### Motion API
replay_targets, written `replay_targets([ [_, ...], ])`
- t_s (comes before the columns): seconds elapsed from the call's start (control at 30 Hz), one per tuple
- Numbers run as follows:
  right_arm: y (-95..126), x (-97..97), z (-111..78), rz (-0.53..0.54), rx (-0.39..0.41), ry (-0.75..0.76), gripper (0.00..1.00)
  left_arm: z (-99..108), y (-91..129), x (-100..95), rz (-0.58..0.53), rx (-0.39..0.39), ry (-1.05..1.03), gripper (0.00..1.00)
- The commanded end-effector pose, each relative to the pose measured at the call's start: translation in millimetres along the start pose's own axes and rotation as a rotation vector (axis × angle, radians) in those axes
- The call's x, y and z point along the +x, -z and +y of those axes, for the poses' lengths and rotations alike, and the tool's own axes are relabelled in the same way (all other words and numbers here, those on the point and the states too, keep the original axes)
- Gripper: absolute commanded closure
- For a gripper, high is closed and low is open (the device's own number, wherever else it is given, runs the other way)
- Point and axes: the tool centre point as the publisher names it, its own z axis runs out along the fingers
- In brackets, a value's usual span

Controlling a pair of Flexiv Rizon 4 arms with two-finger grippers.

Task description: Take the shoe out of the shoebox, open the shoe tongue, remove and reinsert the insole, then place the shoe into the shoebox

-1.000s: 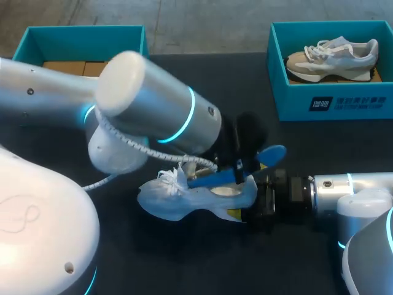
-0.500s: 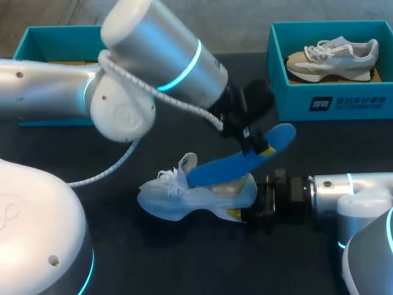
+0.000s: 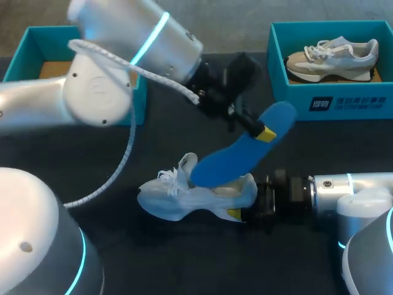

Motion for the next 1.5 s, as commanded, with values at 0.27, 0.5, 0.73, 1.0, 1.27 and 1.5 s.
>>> replay_targets([
  [0.27, -1, 1.1, -0.6, -0.003, 0.003, 0.000, 1.00, -2, 36, 25.7, 0.075, 0.134, 0.037, 1.00],
  [0.5, -1, 1.1, -0.6, -0.003, 0.003, 0.000, 1.00, -2, 36, 25.7, 0.075, 0.134, 0.037, 1.00],
  [0.73, -1, 1.1, -0.6, -0.003, 0.003, 0.000, 1.00, -2, 36, 25.7, 0.075, 0.134, 0.037, 1.00],
  [1.0, -1, 1.1, -0.6, -0.003, 0.003, 0.000, 1.00, -21, 60, 54.8, 0.108, 0.352, 0.080, 1.00],
  [1.27, -1, 1.1, -0.6, -0.003, 0.003, 0.000, 1.00, -36, 97, 69.4, 0.122, 0.491, 0.178, 1.00],
  [1.5, -1, 1.1, -0.6, -0.003, 0.003, 0.000, 1.00, -45, 122, 73.9, 0.145, 0.509, 0.236, 1.00],
])
